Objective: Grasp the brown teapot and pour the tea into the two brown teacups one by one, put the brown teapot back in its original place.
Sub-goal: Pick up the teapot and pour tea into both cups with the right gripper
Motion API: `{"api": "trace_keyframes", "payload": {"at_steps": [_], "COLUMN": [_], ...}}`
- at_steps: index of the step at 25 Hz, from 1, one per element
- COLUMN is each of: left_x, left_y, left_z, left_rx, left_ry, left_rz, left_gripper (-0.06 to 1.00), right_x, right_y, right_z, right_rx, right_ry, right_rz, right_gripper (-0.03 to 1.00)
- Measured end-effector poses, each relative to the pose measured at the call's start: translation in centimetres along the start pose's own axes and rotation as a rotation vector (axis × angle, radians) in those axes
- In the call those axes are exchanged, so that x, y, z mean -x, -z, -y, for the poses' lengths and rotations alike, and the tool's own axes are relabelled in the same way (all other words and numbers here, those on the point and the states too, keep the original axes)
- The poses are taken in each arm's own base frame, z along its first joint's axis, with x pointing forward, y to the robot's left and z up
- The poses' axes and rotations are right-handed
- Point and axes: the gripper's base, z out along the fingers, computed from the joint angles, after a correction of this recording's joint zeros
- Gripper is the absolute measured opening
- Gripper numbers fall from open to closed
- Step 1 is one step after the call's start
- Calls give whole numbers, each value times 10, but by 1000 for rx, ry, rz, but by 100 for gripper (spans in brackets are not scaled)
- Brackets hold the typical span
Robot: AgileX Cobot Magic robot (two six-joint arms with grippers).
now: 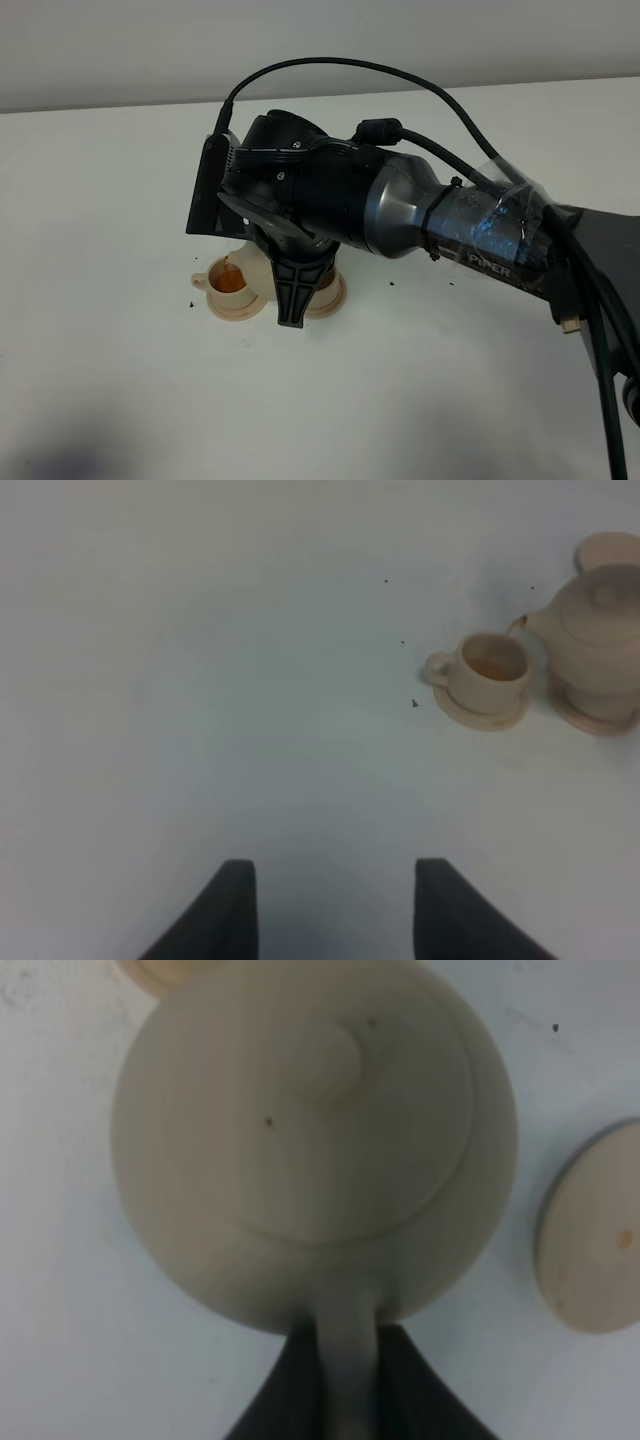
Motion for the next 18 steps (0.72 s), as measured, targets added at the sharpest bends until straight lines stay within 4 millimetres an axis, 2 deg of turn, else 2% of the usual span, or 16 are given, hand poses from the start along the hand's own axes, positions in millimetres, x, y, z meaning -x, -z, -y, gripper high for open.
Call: {"api": "trace_keyframes", "payload": {"at_steps": [18], "left_x": [0], "left_y": [0], "left_z": [0], "left_rx": [0], "left_ry": [0], "left_rz": [0], "left_gripper": [41], "right_x": [0], "right_y": [0], "right_z": [1], "right_rx": [-15], "right_ry": [16], "right_rz": [-4], "right_gripper": [12]}}
